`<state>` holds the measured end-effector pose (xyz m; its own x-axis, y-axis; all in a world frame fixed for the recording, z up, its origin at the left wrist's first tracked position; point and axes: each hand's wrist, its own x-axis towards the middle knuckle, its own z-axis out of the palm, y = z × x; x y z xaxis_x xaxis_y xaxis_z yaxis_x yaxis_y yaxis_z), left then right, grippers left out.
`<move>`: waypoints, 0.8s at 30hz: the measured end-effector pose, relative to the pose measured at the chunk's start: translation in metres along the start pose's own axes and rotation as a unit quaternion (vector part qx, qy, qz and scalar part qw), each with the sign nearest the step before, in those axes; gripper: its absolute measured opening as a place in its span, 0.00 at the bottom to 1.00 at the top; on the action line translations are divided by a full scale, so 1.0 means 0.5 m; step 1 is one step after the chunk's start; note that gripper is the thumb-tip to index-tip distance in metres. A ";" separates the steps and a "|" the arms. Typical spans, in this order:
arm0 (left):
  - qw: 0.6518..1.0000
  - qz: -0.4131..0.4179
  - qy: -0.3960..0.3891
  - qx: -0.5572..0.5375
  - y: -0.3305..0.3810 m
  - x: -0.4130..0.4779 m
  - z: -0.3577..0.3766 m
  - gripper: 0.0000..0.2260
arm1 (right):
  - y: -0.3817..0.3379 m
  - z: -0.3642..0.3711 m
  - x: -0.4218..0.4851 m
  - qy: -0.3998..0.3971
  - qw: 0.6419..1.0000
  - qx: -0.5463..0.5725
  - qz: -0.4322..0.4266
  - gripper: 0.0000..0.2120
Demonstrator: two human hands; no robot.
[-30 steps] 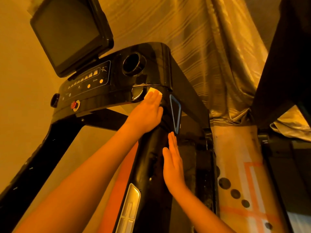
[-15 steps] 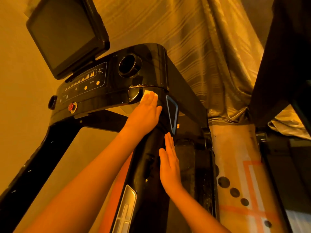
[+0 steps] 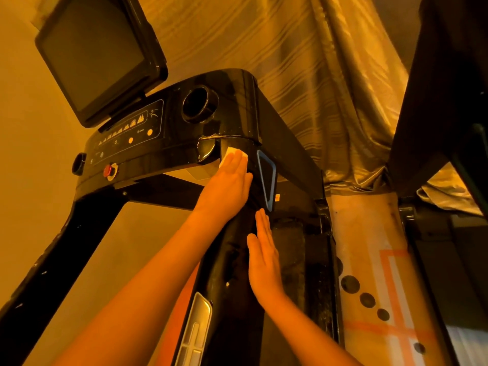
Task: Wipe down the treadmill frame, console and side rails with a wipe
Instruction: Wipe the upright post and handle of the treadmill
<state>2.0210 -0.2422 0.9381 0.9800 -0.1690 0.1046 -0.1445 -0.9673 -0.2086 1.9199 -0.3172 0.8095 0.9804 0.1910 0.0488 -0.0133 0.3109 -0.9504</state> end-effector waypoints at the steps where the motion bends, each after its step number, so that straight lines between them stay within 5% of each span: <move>1: 1.000 -0.005 -0.005 -0.007 0.000 0.014 -0.002 0.23 | -0.001 0.000 0.000 -0.001 1.000 -0.001 0.000 0.22; 10: 0.996 -0.050 -0.068 -0.030 0.020 -0.084 -0.023 0.31 | 0.007 0.003 0.002 0.005 1.000 -0.002 -0.005 0.22; 24: 0.989 -0.070 -0.125 -0.043 0.037 -0.098 -0.032 0.31 | -0.003 0.001 -0.002 0.009 1.000 0.018 -0.001 0.22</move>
<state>1.9681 -0.2549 0.9444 0.9928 0.0100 -0.1197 -0.0049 -0.9923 -0.1239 1.9187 -0.3174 0.8110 0.9839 0.1731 0.0452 -0.0175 0.3446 -0.9386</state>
